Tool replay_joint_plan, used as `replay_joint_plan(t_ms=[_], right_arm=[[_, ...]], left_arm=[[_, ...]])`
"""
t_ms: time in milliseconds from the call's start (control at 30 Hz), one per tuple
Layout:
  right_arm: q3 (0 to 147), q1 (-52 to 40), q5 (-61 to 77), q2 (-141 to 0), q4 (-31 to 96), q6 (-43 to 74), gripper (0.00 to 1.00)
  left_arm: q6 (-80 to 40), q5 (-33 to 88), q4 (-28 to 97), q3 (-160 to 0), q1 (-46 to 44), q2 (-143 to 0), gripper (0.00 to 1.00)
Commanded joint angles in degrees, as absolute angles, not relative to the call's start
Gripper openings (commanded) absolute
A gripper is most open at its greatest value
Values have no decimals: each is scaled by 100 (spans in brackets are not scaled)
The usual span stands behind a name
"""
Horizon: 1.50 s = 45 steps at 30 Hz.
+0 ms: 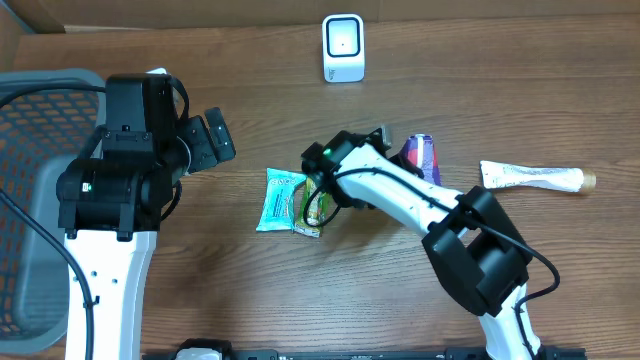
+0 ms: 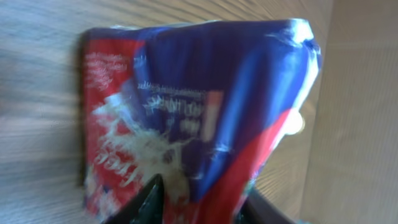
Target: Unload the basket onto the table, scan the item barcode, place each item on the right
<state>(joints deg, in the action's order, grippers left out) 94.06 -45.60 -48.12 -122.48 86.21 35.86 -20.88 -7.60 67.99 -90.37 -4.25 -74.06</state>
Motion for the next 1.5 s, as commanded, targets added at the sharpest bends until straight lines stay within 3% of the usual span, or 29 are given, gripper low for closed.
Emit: replay_joint_plan(t_ms=[0,133,400,567,633,733,900,1067,1267,1467], right_arm=[[9397,-4869,-4515,-12346,8619,3621,40],[9397,-5172,-4036,-12346,8538,3614,51],[9839,-5293,-2775,-12320,8143,3500,54],[11030,-5127,-1879,-12031,8197,3076,57],[11491,-4998,-1608,-11889,8237,2947,66],[12029,-4657,-1474,-11675,8331,2952,89],[12169,-3651,-827,-11371,8423,2707,92],[11869,-2495,213,-11426,8534,1114,93],[10420,-1361,1505,-11491,8167,-1459,97],[9100,-523,3238,-11493,7205,-2390,98]], left_arm=[[-2143,-829,6796,-9080,-414,-7426,100],[-2145,-829,6794,-9080,-414,-7426,100],[-2145,-829,6796,-9080,-414,-7426,99],[-2145,-829,6794,-9080,-414,-7426,100],[-2145,-829,6794,-9080,-414,-7426,99],[-2145,-829,6796,-9080,-414,-7426,100],[-2143,-829,6794,-9080,-414,-7426,99],[-2145,-829,6794,-9080,-414,-7426,100],[-2145,-829,6796,-9080,-414,-7426,99],[-2145,-829,6796,-9080,-414,-7426,99]])
